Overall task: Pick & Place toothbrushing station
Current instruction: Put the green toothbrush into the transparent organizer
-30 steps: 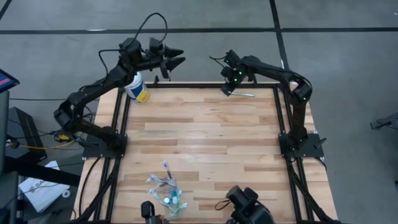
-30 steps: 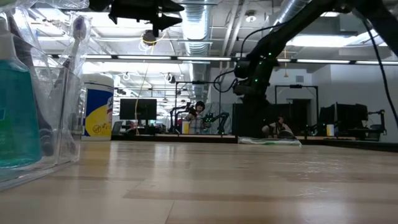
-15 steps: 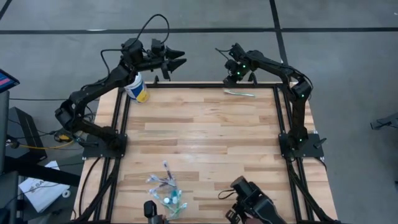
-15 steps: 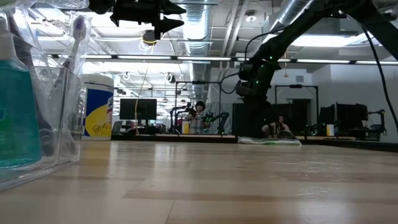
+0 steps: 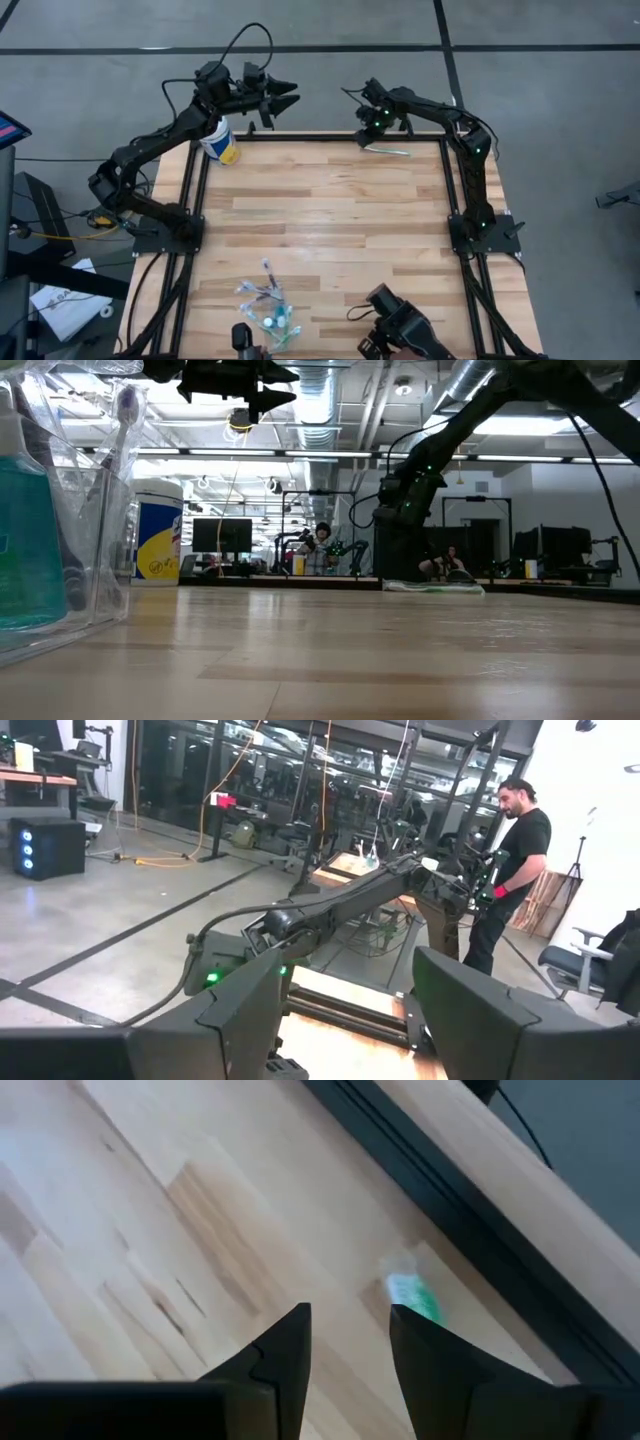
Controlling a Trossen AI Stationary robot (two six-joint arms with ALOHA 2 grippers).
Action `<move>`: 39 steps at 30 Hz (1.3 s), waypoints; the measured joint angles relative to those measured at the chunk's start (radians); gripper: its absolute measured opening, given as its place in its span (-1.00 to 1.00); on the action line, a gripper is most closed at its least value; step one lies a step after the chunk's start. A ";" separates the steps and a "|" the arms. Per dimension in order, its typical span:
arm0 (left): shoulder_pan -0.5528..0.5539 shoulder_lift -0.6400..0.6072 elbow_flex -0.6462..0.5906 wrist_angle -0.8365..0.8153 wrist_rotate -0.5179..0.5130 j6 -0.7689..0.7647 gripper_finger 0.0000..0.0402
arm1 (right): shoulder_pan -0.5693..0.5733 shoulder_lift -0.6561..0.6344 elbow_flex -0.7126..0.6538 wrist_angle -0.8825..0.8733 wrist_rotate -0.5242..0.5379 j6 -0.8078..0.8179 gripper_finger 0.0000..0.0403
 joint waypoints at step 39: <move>0.000 -0.001 -0.074 0.015 0.024 0.004 0.11 | -0.007 0.148 0.164 -0.161 -0.027 0.055 -0.43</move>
